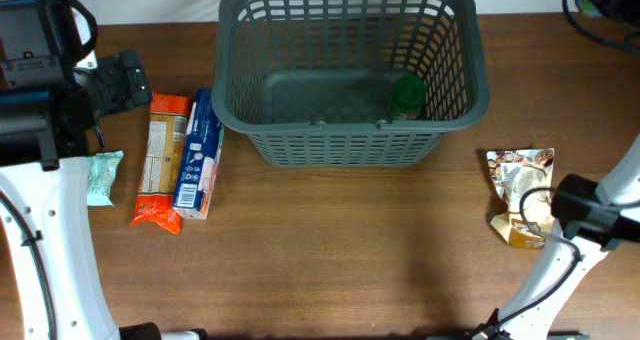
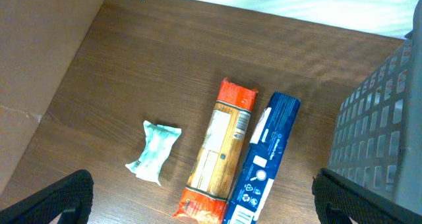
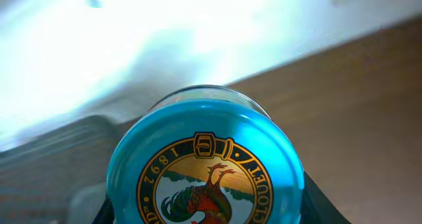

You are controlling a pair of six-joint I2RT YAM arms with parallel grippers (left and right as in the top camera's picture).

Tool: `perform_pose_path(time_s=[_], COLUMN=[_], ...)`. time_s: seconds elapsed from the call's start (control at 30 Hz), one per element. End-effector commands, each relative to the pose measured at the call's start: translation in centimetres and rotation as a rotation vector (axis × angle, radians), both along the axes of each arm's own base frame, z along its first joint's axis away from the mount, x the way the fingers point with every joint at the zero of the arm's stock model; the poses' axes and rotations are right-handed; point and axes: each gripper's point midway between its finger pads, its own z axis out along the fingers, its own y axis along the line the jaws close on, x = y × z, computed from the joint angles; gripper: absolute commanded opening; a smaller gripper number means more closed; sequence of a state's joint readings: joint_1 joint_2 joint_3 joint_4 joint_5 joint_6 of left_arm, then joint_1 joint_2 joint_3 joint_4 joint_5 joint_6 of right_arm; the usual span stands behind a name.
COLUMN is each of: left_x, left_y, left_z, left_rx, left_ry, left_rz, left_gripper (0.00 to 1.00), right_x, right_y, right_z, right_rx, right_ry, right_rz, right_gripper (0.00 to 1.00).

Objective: Pack container
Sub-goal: 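Carry the blue tin into the basket and release it beside the jar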

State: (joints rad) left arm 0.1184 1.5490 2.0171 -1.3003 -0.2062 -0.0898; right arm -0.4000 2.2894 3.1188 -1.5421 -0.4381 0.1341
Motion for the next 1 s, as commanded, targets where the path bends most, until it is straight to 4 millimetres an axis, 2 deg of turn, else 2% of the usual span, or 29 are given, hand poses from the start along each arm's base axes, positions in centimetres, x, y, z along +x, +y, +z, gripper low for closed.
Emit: perform_pose_path(time_s=[0.0, 0.07, 0.1, 0.13, 0.23, 0.3, 0.43, 0.57, 0.77, 0.83, 0.87, 0.97], left_x=[0.2, 0.2, 0.2, 0.2, 0.2, 0.2, 0.2, 0.2, 0.2, 0.2, 0.2, 0.2], left_y=[0.1, 0.0, 0.0, 0.1, 0.1, 0.1, 0.0, 0.1, 0.1, 0.1, 0.1, 0.1], left_z=[-0.3, -0.3, -0.3, -0.3, -0.3, -0.3, -0.3, -0.3, -0.3, -0.3, -0.3, -0.3], left_rx=[0.004, 0.003, 0.003, 0.004, 0.004, 0.004, 0.003, 0.004, 0.004, 0.004, 0.004, 0.004], left_ry=[0.014, 0.013, 0.013, 0.013, 0.013, 0.013, 0.013, 0.013, 0.013, 0.013, 0.013, 0.013], left_rz=[-0.012, -0.013, -0.013, -0.012, -0.012, -0.012, -0.013, -0.012, -0.012, -0.012, -0.012, -0.012], left_gripper=[1.0, 0.99, 0.99, 0.99, 0.99, 0.99, 0.99, 0.99, 0.99, 0.99, 0.99, 0.99], right_x=[-2.1, -2.7, -3.1, -3.3, -3.6, -3.2, -2.0, -0.3, 2.4, 2.8, 3.0, 3.2], right_y=[5.9, 8.8, 12.0, 14.0, 18.9, 20.8, 22.9, 24.5, 26.5, 26.8, 27.1, 27.3], right_z=[5.1, 6.2, 6.8, 7.0, 6.6, 5.5, 2.6, -0.8, -7.9, -10.1, -11.8, -14.2], right_rx=[0.011, 0.003, -0.018, -0.023, -0.061, -0.141, -0.308, -0.396, -0.402, -0.4, -0.394, -0.393], right_ry=[-0.118, -0.14, -0.159, -0.164, -0.162, -0.131, -0.043, 0.036, 0.175, 0.217, 0.252, 0.295], right_rz=[0.133, 0.193, 0.275, 0.322, 0.429, 0.427, 0.354, 0.337, 0.392, 0.406, 0.421, 0.432], right_gripper=[0.09, 0.09, 0.09, 0.08, 0.06, 0.05, 0.05, 0.05, 0.05, 0.05, 0.04, 0.04])
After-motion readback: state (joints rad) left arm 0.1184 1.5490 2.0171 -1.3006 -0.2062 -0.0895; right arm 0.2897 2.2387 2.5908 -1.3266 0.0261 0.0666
